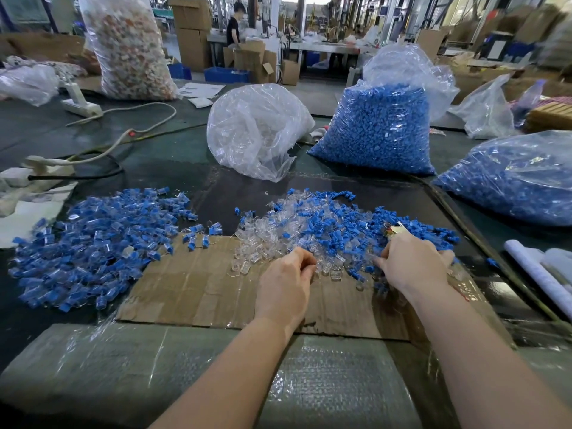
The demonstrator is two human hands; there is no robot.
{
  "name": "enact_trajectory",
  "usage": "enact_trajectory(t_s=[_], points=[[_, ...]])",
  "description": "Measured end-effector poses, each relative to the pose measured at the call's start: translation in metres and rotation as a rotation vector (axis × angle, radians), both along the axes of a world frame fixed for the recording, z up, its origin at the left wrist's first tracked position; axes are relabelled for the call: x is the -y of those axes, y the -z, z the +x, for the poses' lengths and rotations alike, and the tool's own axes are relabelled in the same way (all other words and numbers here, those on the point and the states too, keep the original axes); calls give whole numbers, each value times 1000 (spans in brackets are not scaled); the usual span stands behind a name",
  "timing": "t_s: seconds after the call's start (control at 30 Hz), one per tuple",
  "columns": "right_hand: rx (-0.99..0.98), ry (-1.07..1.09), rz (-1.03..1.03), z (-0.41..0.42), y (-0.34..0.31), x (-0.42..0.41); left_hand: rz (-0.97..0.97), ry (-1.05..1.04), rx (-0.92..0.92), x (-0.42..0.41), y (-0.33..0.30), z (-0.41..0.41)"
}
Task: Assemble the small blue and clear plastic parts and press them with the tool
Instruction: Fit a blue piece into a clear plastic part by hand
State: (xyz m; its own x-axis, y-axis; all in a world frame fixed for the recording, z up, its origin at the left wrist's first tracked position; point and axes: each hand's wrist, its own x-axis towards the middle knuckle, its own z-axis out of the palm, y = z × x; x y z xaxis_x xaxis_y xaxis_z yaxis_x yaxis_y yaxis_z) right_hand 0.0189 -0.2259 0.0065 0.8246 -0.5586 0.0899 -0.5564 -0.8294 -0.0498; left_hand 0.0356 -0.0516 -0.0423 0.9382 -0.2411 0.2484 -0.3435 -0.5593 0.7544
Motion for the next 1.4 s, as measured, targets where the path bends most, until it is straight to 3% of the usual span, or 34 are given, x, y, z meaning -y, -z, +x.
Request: enact_trajectory(t_s=[0.17, 0.53, 0.73, 1.13, 1.4], points=[[10, -8, 81, 5, 1, 4, -2, 12, -8, 1, 0, 0], [210, -94, 15, -8, -1, 0, -20, 13, -13, 0, 0, 0], [115, -148, 70, -10, -4, -5, -15, -10, -12, 0, -1, -1], [220, -193, 51, -15, 2, -8, -34, -5, -21, 0, -1, -1], [120, -252, 103, -22, -9, -14, -11, 4, -14, -1, -2, -1]])
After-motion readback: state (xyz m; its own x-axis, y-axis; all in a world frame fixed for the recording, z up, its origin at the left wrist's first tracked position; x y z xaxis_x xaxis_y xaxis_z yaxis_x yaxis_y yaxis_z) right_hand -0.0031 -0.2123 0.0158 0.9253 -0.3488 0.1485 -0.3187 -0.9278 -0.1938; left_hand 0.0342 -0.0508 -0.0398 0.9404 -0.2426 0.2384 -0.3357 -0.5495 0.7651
